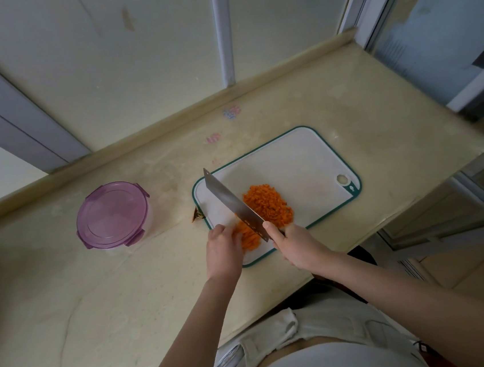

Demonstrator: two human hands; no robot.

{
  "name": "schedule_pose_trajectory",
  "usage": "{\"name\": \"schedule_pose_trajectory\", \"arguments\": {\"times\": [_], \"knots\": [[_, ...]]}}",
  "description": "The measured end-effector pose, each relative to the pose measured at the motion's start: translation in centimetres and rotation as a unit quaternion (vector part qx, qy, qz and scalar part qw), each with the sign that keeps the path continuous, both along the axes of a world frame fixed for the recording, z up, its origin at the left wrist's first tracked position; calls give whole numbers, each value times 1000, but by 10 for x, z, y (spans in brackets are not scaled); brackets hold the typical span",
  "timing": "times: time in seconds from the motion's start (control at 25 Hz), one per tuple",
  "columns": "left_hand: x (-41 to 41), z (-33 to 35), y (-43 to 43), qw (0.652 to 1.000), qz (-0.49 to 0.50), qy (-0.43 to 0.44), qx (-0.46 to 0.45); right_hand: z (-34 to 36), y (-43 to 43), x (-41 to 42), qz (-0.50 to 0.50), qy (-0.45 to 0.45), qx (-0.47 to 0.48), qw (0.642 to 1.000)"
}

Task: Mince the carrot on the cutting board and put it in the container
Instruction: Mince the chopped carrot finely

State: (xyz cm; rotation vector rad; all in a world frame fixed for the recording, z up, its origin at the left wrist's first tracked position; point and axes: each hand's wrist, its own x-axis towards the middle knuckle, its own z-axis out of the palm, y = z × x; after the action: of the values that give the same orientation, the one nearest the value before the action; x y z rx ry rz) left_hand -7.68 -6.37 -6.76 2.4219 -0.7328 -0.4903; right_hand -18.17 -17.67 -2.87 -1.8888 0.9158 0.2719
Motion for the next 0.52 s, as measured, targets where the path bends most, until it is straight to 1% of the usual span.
{"name": "schedule_pose_trajectory", "arguments": {"times": [0.12,0.32,0.52], "knots": [[1,-2,-5,1000,15,10,10,-3,3,-1,-3,12,7,1000],[5,-2,-10,999,37,24,11,4,5,-1,20,31,-20,999],[7,-1,-13,999,32,20,23,8,5,5,46,58,-43,996]]}}
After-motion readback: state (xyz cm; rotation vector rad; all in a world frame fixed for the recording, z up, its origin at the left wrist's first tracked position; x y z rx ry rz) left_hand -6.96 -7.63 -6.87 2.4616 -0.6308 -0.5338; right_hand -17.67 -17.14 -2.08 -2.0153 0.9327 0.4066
